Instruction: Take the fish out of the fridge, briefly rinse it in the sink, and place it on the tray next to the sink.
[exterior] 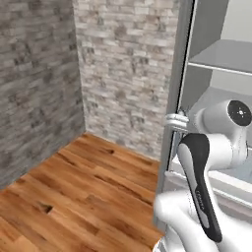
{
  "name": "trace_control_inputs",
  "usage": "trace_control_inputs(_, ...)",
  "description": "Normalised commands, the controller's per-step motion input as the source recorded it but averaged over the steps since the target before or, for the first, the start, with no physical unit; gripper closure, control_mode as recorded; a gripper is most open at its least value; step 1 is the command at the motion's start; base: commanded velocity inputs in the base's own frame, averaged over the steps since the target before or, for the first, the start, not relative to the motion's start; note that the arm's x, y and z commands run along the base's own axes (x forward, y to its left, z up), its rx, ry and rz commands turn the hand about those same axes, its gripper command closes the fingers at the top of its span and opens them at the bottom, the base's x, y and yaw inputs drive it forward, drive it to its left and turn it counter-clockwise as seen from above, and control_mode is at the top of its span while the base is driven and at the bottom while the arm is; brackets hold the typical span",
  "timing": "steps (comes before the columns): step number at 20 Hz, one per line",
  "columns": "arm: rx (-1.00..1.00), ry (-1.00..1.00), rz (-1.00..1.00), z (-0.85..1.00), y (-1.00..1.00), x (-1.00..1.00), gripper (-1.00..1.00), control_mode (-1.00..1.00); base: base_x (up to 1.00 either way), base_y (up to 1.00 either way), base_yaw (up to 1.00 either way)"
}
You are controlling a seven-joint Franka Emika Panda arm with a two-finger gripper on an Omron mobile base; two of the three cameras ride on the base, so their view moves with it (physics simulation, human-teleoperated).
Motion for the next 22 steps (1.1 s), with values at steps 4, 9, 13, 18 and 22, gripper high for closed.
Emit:
trace_control_inputs(4,0.00,0.00,0.00,0.00,0.00,0.00,1.00,1.00,0.00,0.02,0.98)
trace_control_inputs(9,0.00,0.00,0.00,0.00,0.00,0.00,1.00,1.00,0.00,0.00,0.99)
trace_control_inputs(13,0.00,0.00,0.00,0.00,0.00,0.00,1.00,1.00,0.03,0.00,0.97)
trace_control_inputs(18,0.00,0.00,0.00,0.00,0.00,0.00,1.00,1.00,1.00,-0.12,0.42)
trace_control_inputs(22,0.00,0.00,0.00,0.00,0.00,0.00,1.00,1.00,1.00,-0.21,0.04)
